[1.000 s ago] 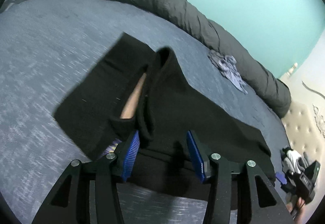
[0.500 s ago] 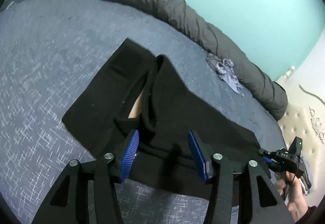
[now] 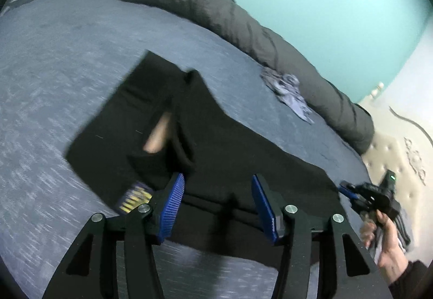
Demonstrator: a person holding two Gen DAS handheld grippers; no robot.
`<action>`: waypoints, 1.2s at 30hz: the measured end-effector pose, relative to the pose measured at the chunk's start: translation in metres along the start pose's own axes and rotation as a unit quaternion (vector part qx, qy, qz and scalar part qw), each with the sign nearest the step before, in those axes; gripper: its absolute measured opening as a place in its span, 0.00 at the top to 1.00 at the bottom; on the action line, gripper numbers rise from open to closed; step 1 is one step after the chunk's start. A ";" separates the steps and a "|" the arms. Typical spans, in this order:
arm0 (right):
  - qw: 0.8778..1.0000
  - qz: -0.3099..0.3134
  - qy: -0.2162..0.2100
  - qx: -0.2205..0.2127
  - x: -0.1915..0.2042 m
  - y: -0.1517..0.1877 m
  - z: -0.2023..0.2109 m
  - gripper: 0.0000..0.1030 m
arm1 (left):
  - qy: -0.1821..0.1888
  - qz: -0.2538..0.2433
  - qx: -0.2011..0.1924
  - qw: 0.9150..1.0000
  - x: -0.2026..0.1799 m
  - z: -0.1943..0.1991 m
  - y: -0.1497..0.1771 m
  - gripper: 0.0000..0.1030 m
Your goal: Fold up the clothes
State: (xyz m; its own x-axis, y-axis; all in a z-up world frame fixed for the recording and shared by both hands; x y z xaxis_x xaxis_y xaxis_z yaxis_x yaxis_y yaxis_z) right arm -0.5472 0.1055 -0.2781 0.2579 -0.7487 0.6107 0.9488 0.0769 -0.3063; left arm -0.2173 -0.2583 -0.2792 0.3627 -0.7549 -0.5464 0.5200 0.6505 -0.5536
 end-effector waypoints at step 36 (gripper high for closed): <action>0.997 0.071 0.006 0.015 0.003 -0.019 0.008 0.82 | 0.049 -0.093 0.095 0.990 -0.079 -0.042 0.047 0.45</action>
State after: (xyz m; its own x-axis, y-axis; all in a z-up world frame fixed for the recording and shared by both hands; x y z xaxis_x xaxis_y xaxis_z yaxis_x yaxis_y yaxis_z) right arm -0.5626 0.1071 -0.2648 0.3879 -0.7365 0.5542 0.9079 0.2016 -0.3675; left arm -0.2540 -0.1642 -0.2885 0.1745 -0.8425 -0.5096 0.7102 0.4662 -0.5275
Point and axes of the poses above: each gripper's, at about its wrist camera, not at the fingertips, and z roughly against the way its jaws point, x to its left, y to its underside, the point moved 1 cm from there along -z, roughly the way its jaws point, and after that the axes turned 2 degrees about x, right-handed, at the moved point
